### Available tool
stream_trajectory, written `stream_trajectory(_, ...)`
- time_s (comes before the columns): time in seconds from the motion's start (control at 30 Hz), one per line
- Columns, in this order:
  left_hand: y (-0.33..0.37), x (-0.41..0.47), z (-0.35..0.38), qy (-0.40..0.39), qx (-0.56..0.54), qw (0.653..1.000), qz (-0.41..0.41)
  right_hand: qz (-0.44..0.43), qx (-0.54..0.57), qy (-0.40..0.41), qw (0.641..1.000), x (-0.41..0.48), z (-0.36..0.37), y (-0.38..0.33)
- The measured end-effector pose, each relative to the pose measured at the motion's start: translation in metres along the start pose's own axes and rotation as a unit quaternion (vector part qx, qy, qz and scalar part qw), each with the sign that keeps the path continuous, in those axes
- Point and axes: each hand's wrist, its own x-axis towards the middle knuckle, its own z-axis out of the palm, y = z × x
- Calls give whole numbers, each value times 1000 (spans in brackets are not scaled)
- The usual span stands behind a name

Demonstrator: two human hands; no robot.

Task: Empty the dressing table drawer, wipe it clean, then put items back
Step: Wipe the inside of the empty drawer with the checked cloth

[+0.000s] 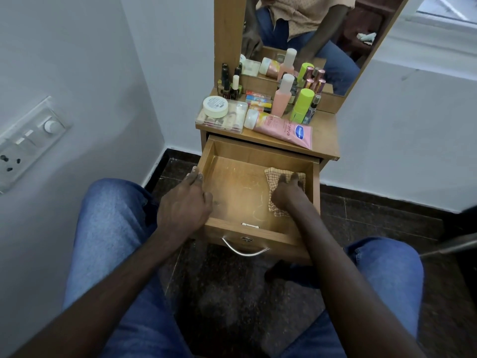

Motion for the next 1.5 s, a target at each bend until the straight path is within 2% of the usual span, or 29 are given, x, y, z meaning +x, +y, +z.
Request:
stream_trajectory(0.1, 0, 2, 0, -3, -2, 1000, 0, 48, 21, -14, 999, -9, 7, -9)
stream_trajectory(0.2, -1, -1, 1, -4, -4, 1000, 1, 46, 18, -21, 999, -22, 24, -10)
stream_trajectory(0.43, -2, 1, 0, -3, -2, 1000, 1, 22, -70, 79, 994, -8, 7, -10)
stream_trajectory(0.67, -1, -1, 1, -8, 3, 1000, -6, 57, -42, 12, 997, -24, 41, -8)
stream_trajectory(0.83, 0, 1, 0, -10, 7, 1000, 0, -5, -60, 44, 997, -10, 15, -7)
stream_trajectory(0.97, 1, 1, -2, -17, 2, 1000, -4, -17, -94, 22, 995, -6, 13, -4)
stream_trajectory(1.1, 2, 2, -2, -21, -5, 1000, -9, -35, -153, -37, 987, -24, 40, -7)
stream_trajectory(1.23, 0, 2, -1, -24, -2, 1000, -8, -3, -97, 13, 995, -24, 28, -15)
stream_trajectory(1.37, 0, 3, 1, -19, 5, 1000, -2, -29, -59, 25, 998, -16, -2, -12)
stream_trajectory(1.5, -5, 4, 7, -11, 3, 1000, 26, -39, -154, -29, 987, -32, 19, -13)
